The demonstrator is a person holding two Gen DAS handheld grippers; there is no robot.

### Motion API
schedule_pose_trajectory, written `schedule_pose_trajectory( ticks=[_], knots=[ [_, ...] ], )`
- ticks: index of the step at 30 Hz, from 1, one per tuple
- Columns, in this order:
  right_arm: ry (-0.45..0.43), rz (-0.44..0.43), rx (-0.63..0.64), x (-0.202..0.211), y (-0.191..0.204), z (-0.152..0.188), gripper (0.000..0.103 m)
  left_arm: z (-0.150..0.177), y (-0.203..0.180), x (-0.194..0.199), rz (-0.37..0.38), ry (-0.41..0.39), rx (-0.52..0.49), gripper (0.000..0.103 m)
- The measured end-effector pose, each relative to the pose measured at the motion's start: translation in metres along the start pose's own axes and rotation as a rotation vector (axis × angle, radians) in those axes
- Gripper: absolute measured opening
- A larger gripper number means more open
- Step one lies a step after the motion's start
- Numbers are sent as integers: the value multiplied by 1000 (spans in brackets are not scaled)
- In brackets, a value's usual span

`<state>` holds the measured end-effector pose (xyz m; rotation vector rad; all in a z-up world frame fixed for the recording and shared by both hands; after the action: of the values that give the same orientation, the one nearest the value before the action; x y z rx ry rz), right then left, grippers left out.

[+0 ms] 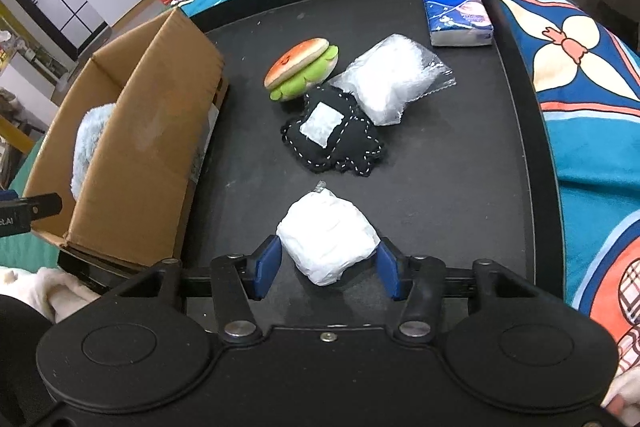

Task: Organize soft objects
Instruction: 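Move the right tool back toward the white wrapped bundle, then grasp the white wrapped bundle with the right tool, then carry the white bundle into the box and open the right tool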

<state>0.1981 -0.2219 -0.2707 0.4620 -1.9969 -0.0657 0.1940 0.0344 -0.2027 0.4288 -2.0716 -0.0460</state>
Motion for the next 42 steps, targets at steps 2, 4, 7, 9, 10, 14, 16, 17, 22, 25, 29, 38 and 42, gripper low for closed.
schedule_pose_trajectory(
  ticks=[2,4,7,9,10,14,16,17,22,25,29,38,42],
  knots=[
    [-4,0,-3,3,-1,-1,50,0,1,0,4,0,7,82],
    [-12,7,0,6,-1,-3,50,0,2,1,13,-1,11,82],
    [-18,14,-21,11,-5,-5,50,0,4,3,25,-3,18,82],
    [-22,21,-27,14,-7,-6,50,0,6,4,31,-6,27,82],
    [-24,23,-29,16,-8,-6,50,0,7,4,35,-7,32,82],
    [-37,38,-22,23,-7,-10,50,-1,9,6,47,-13,43,82],
    [-44,43,-19,27,-6,-13,50,0,9,6,52,-15,46,82],
    [-48,46,-18,29,-5,-15,50,0,10,7,56,-17,50,82],
    [-75,56,-7,38,-2,-26,50,0,13,8,72,-22,63,82],
    [-89,62,1,44,2,-32,50,0,15,9,78,-25,71,82],
    [-102,72,17,50,9,-39,50,-1,18,9,86,-27,89,82],
    [-122,90,38,61,23,-53,50,-7,30,8,147,5,155,82],
    [-140,90,61,67,35,-63,50,-8,30,9,158,14,137,82]
  ],
)
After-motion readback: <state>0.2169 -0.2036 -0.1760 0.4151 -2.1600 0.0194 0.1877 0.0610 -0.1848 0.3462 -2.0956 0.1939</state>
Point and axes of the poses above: each gripper's, at about its wrist camera, not at the fingertips, and x roughly against the way its jaws point, y to its left, z to its underside, the point moved 4 cm from there along -x, roughly the way its jaws point, and after that the axes turned 9 degrees about x, right-handed, at the moved point
